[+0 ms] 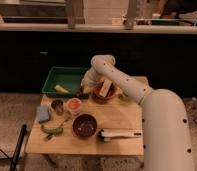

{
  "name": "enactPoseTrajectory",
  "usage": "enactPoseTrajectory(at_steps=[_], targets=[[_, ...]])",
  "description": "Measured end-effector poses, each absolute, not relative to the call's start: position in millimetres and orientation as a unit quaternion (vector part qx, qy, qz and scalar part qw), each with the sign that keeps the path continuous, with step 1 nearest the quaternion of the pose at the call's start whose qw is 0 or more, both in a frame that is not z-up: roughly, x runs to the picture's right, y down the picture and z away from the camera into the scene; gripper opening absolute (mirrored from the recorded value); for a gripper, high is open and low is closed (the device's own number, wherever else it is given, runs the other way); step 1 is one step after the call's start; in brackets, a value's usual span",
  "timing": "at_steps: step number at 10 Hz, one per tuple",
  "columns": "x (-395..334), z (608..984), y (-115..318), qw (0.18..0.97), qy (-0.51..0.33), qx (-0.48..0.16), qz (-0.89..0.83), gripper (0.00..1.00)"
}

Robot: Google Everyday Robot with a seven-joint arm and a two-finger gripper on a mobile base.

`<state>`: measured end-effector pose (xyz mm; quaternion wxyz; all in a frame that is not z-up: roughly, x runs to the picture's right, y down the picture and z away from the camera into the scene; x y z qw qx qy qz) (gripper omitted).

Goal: Place grapes in tray

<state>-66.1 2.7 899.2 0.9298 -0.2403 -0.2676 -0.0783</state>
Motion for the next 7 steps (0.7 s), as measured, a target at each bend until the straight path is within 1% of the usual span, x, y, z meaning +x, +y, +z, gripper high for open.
enactPoseTrajectory(at_steps=[7], targets=[[-94, 907, -20, 0.931, -0.279, -0.219, -0.081, 0.00]])
